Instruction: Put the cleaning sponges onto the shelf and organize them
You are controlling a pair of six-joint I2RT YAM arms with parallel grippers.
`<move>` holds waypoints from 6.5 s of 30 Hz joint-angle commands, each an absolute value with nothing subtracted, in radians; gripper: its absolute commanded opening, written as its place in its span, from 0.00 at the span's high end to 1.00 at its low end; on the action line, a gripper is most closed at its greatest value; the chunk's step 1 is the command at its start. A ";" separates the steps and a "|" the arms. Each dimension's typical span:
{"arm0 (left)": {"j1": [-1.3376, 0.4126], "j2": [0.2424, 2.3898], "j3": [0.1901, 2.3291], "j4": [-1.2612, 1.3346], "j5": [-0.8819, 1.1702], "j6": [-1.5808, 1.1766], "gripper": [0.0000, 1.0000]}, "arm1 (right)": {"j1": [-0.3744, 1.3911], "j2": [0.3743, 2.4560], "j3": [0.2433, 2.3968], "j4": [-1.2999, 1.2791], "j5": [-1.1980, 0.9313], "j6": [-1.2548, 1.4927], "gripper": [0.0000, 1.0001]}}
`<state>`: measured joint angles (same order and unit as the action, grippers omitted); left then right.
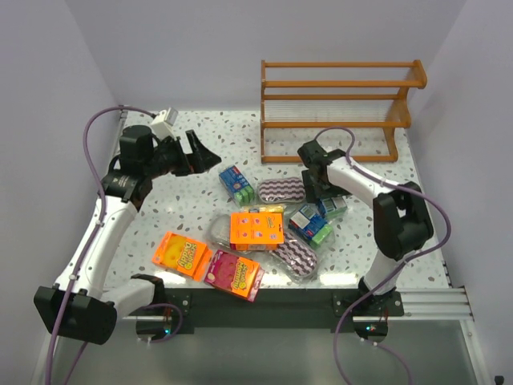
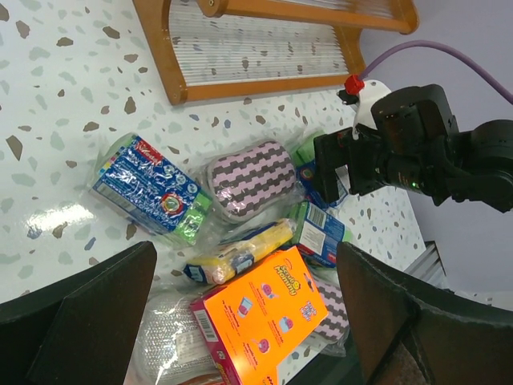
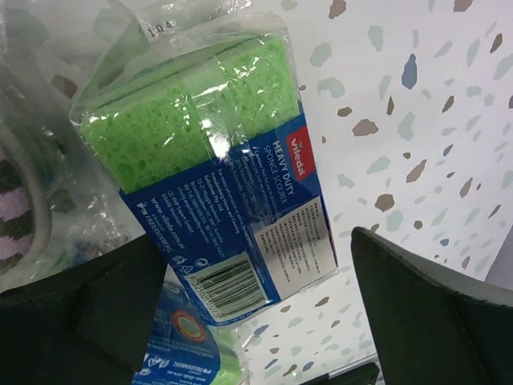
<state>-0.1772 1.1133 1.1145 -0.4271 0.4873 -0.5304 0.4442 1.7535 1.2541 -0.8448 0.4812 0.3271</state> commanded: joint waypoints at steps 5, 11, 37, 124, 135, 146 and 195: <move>-0.181 1.112 1.104 -0.374 0.479 -0.519 0.00 | 0.443 1.838 1.333 -0.906 0.635 0.432 0.02; -0.181 1.100 1.078 -0.374 0.474 -0.522 0.00 | 0.436 1.838 1.359 -0.922 0.615 0.459 0.02; -0.181 1.089 1.060 -0.330 0.479 -0.555 0.00 | 0.411 1.683 1.344 -1.043 0.669 0.479 0.11; -0.181 1.066 1.052 -0.390 0.454 -0.488 0.00 | 0.298 1.610 1.371 -0.967 0.338 0.681 0.08; -0.181 1.065 1.049 -0.390 0.463 -0.488 0.00 | 0.052 1.424 0.993 -0.580 0.019 0.962 0.19; -0.181 1.068 1.062 -0.414 0.445 -0.472 0.00 | -0.026 1.384 0.854 -0.419 0.038 1.088 0.32; -0.181 1.103 1.040 -0.400 0.453 -0.460 0.00 | -0.472 1.370 0.807 0.248 -0.569 1.414 1.00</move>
<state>-0.1780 1.0969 1.0210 -0.4278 0.4412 -0.4854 -0.4660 1.3624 0.7540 0.1230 -0.5671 1.3499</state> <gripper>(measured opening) 0.997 0.008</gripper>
